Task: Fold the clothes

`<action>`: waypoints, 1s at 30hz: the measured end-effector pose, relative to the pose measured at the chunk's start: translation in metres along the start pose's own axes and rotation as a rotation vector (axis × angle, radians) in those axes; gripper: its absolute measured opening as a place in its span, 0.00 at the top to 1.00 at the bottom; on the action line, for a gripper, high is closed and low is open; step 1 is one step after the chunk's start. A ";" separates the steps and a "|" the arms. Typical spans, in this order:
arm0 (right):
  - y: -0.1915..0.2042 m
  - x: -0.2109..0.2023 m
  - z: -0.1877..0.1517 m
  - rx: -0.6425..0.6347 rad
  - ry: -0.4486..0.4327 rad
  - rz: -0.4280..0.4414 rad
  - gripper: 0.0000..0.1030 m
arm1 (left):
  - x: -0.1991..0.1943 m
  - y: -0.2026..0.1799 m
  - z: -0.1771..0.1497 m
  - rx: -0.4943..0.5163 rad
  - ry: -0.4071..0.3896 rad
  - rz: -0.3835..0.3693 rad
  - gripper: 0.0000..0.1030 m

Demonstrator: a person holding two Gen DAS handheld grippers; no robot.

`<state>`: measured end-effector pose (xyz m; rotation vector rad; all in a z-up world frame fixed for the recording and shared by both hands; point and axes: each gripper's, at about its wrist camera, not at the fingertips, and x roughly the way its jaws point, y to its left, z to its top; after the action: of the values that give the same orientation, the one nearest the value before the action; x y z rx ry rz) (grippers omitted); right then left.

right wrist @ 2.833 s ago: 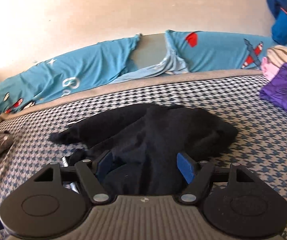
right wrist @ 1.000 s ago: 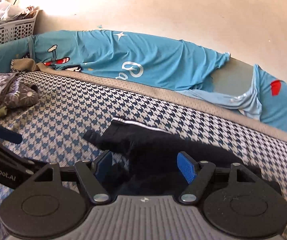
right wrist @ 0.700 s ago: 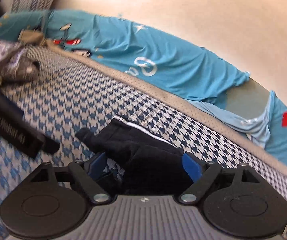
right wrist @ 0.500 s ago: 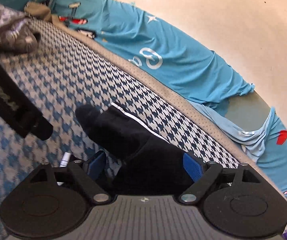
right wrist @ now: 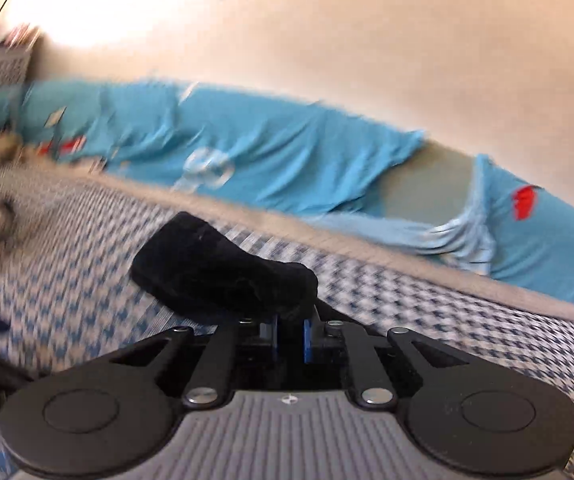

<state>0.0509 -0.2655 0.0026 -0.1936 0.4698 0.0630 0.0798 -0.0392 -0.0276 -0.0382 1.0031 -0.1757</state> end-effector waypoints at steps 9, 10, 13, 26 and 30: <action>-0.102 -0.036 -0.001 0.251 -0.030 -0.219 0.90 | -0.001 -0.020 -0.007 0.096 -0.031 -0.018 0.00; -0.111 -0.039 -0.004 0.273 -0.025 -0.237 0.90 | -0.001 -0.022 -0.007 0.101 -0.033 -0.023 0.00; -0.138 -0.049 -0.013 0.343 -0.014 -0.288 0.90 | 0.001 -0.026 -0.009 0.114 -0.033 -0.032 0.00; -0.202 -0.070 -0.050 0.450 0.186 -0.443 0.90 | 0.005 -0.035 -0.011 0.144 -0.037 -0.029 0.00; -0.204 -0.067 -0.067 0.436 0.279 -0.430 0.90 | 0.003 -0.033 -0.011 0.132 -0.050 -0.038 0.00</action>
<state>-0.0167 -0.4802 0.0097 0.1308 0.6977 -0.4905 0.0677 -0.0712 -0.0328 0.0586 0.9391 -0.2742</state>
